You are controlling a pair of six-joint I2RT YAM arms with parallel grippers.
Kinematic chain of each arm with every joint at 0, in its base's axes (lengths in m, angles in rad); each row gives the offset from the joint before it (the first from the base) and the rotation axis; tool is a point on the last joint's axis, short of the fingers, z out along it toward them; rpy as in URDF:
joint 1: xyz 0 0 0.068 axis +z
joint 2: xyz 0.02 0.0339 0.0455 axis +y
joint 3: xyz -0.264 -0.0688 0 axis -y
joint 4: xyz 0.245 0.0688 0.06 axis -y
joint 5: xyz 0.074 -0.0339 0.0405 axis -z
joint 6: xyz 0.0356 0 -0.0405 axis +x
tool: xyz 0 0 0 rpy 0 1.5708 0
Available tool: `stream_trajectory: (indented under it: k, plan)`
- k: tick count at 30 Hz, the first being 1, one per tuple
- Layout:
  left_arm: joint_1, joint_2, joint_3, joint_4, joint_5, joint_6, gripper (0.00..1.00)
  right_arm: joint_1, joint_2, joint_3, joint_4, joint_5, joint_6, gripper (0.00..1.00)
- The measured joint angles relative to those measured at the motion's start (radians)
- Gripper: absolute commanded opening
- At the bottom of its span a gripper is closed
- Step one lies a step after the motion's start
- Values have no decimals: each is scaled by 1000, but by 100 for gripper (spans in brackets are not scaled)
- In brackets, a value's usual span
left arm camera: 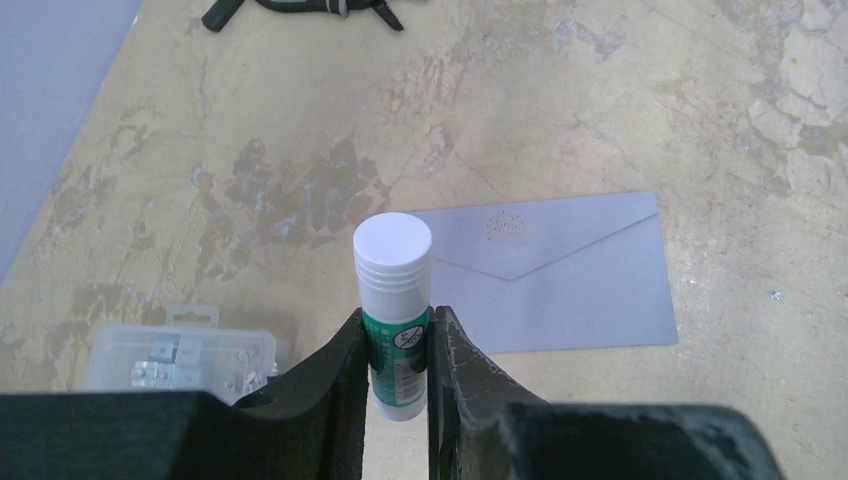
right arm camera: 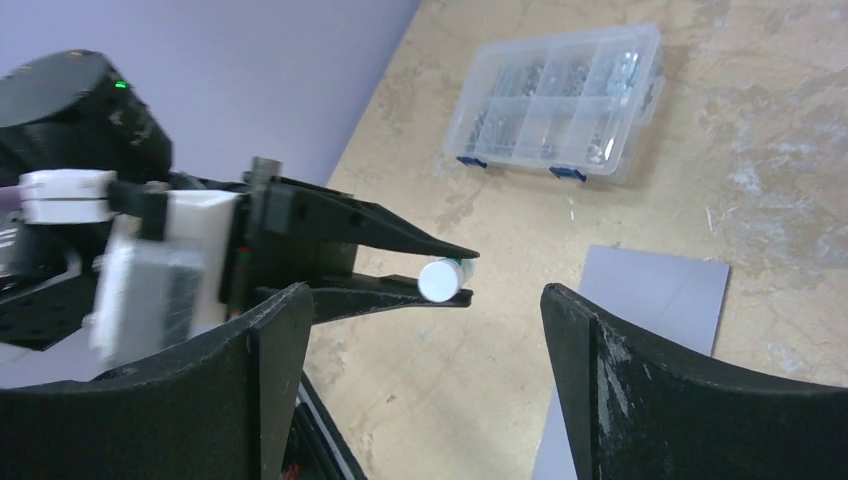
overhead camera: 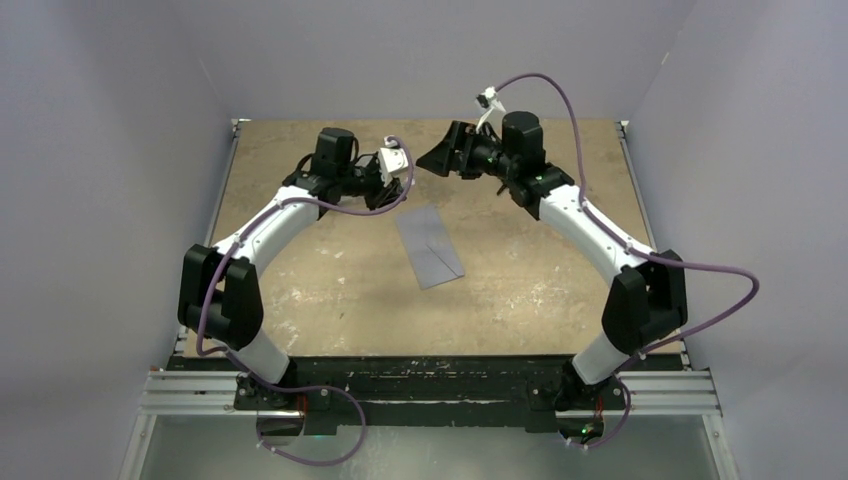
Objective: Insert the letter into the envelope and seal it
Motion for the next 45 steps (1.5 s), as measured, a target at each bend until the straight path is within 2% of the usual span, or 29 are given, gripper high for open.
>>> stream_trajectory:
  k: [4,8,15,22,29,32,36,45]
  plan:
    - [0,3,11,-56,-57,24,0,-11,-80,-53,18,17,3,86]
    - [0,34,47,-116,-182,47,0,-32,-157,-169,31,40,3,85]
    - [0,108,55,-153,-378,44,2,-149,-226,-412,10,38,11,84]
    - [-48,233,57,-87,-564,-48,2,-171,-317,-446,-2,40,10,84]
    - [-93,401,109,-88,-734,-130,5,-183,-406,-467,6,45,10,84]
    - [-102,427,158,-84,-816,-153,12,-185,-426,-485,7,59,10,84]
    - [-120,465,198,-81,-905,-172,18,-189,-434,-515,8,59,11,84]
    - [-144,489,219,-75,-952,-195,39,-190,-434,-552,9,57,11,84]
